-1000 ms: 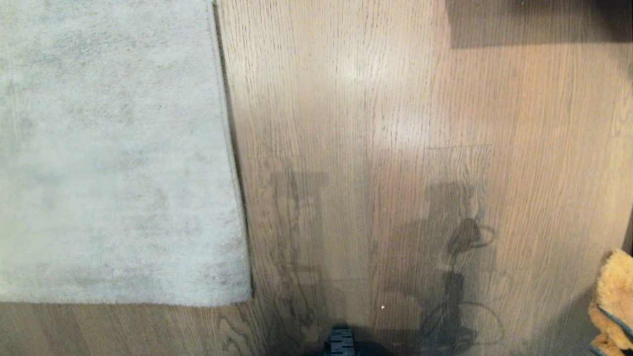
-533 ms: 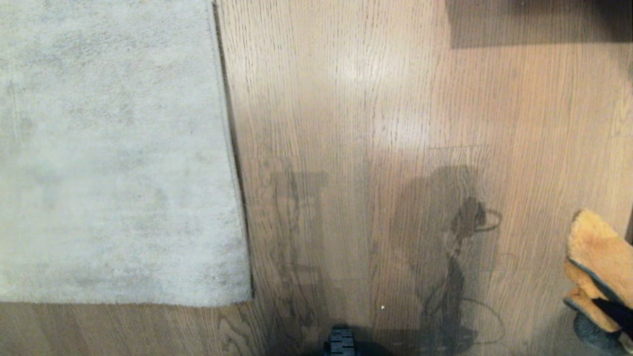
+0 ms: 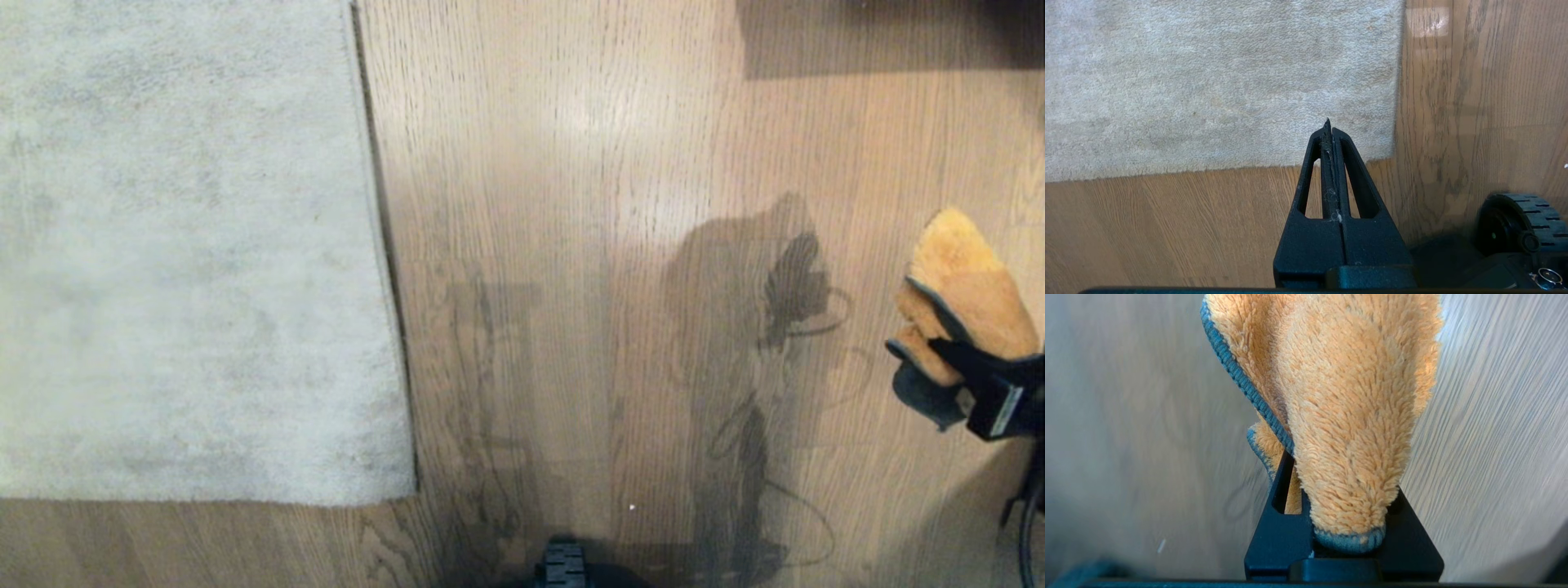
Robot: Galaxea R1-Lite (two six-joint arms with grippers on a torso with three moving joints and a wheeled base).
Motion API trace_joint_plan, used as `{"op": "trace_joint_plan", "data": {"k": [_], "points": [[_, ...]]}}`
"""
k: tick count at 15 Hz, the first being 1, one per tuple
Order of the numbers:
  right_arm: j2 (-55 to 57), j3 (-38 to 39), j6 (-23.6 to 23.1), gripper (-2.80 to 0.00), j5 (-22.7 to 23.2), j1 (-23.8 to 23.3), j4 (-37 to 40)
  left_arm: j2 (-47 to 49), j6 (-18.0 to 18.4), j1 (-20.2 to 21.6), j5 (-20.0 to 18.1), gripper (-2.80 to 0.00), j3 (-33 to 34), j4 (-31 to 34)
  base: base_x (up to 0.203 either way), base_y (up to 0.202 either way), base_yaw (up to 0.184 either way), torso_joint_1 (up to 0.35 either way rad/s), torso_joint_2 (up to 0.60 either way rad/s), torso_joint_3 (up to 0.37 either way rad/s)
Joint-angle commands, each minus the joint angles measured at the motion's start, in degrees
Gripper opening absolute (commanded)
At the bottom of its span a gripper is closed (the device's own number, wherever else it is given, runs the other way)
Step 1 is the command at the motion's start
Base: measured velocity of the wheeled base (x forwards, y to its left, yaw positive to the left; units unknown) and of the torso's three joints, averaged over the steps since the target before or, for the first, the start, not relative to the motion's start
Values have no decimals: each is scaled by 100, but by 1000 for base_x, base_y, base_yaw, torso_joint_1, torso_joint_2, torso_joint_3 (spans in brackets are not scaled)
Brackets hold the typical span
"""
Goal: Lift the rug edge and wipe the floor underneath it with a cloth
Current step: Put down the rag
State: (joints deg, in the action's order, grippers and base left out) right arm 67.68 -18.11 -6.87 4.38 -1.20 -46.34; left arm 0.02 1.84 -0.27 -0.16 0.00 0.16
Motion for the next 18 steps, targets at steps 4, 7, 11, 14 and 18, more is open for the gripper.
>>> {"op": "trace_joint_plan", "data": {"k": [4, 7, 11, 14, 18], "points": [[1404, -486, 68, -280, 17, -281, -592, -2, 0, 0, -1, -280, 0, 2, 0, 0, 0, 0, 0, 0], [2134, -532, 133, -280, 19, -358, -1188, -2, 0, 0, -1, -280, 0, 2, 0, 0, 0, 0, 0, 0], [2908, -983, 171, -280, 28, -514, -1576, -2, 0, 0, -1, -280, 0, 2, 0, 0, 0, 0, 0, 0], [3295, -1440, 169, -280, 32, -651, -1622, -2, 0, 0, -1, -280, 0, 2, 0, 0, 0, 0, 0, 0], [3598, -2118, 140, -280, 37, -1005, -1563, -2, 0, 0, -1, -280, 0, 2, 0, 0, 0, 0, 0, 0]]}}
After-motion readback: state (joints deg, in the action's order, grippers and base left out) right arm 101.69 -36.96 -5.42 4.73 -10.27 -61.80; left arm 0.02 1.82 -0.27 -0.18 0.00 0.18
